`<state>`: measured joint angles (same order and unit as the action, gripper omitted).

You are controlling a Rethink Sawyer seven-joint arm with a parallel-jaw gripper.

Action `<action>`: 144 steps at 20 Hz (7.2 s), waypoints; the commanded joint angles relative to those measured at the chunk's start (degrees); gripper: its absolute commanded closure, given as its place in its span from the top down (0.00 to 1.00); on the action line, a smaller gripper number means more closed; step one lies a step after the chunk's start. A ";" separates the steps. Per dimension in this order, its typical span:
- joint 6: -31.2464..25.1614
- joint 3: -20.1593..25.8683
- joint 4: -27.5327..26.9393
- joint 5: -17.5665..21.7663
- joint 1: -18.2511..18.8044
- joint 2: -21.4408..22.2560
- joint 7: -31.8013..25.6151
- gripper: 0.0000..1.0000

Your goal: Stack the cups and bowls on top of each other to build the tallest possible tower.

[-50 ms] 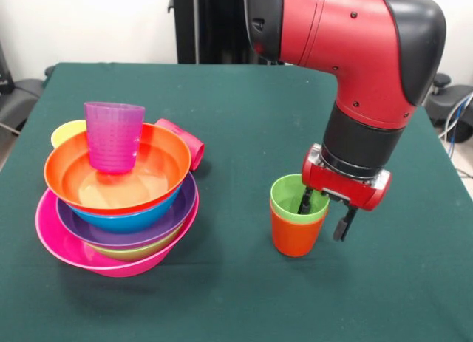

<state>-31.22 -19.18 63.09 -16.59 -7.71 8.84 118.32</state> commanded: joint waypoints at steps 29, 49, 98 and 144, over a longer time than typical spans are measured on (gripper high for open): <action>1.34 6.33 3.63 0.27 1.69 -0.38 6.53 1.00; -1.32 6.59 6.10 -0.50 1.10 4.87 6.48 0.00; -3.38 13.29 44.20 4.36 15.67 44.55 -11.95 0.00; 7.18 32.75 48.25 34.36 44.11 39.11 -7.10 0.00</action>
<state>-28.51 7.76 111.39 10.83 37.20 54.11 118.32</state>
